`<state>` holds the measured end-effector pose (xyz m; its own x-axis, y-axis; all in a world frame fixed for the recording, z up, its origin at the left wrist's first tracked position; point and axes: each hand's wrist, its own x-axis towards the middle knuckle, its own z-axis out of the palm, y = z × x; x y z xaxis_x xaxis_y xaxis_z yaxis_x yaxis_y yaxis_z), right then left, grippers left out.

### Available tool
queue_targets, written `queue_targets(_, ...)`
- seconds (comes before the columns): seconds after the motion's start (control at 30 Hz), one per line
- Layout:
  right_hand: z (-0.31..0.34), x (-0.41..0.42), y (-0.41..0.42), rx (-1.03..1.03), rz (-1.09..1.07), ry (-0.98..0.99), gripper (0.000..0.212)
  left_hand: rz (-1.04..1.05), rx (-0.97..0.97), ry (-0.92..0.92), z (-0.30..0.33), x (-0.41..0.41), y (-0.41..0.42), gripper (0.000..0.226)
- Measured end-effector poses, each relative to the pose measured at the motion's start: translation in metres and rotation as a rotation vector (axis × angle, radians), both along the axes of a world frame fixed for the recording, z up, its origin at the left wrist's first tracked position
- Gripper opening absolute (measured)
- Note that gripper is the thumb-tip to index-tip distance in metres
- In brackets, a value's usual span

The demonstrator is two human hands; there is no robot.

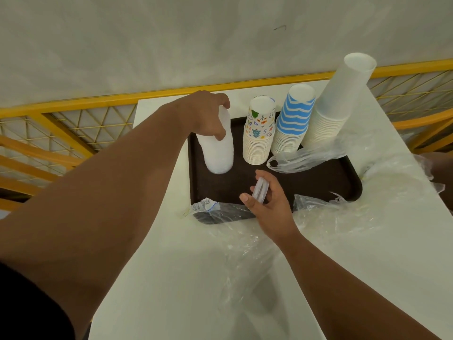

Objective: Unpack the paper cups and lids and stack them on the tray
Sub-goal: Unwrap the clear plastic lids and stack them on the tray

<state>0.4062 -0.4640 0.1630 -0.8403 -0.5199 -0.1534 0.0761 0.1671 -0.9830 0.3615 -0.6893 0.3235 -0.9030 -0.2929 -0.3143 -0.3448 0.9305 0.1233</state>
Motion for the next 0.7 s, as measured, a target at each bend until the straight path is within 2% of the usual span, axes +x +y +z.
queue_targets(0.07,0.000,0.000,0.000,-0.002,-0.004,0.012,0.072,0.005,-0.020,0.006,0.003,0.004,0.000,0.093)
queue_targets(0.13,-0.001,-0.001,0.000,-0.011,-0.005,0.006,0.074,-0.019,-0.041,0.185,0.010,0.012,0.006,0.093)
queue_targets(0.2,0.000,-0.001,0.000,-0.018,-0.007,-0.014,0.078,-0.058,0.045,0.561,0.015,0.026,0.024,0.069)
queue_targets(0.23,0.000,-0.001,-0.001,-0.029,-0.009,-0.022,0.080,-0.056,0.125,0.695,0.015,0.035,0.038,0.054)
queue_targets(0.27,0.001,-0.001,-0.001,-0.046,-0.010,-0.027,0.081,-0.042,0.222,0.730,0.013,0.043,0.052,0.040)
queue_targets(0.3,0.001,-0.001,-0.001,-0.064,-0.012,-0.034,0.081,-0.014,0.312,0.659,0.006,0.051,0.065,0.032)
queue_targets(0.33,0.002,-0.001,-0.002,-0.083,-0.012,-0.042,0.081,0.025,0.375,0.503,-0.006,0.058,0.075,0.030)
queue_targets(0.4,0.003,-0.002,-0.002,-0.110,-0.006,-0.042,0.078,0.123,0.472,0.186,-0.036,0.068,0.086,0.033)
queue_targets(0.47,0.005,-0.003,-0.001,-0.109,0.011,-0.036,0.078,0.270,0.669,0.028,-0.061,0.075,0.088,0.038)
queue_targets(0.57,0.005,-0.004,-0.002,-0.066,0.009,-0.006,0.072,0.465,1.072,-0.050,-0.079,0.081,0.092,0.036)
queue_targets(0.7,0.003,-0.004,0.000,-0.048,0.023,0.024,0.078,0.523,1.316,-0.027,-0.088,0.085,0.093,0.031)
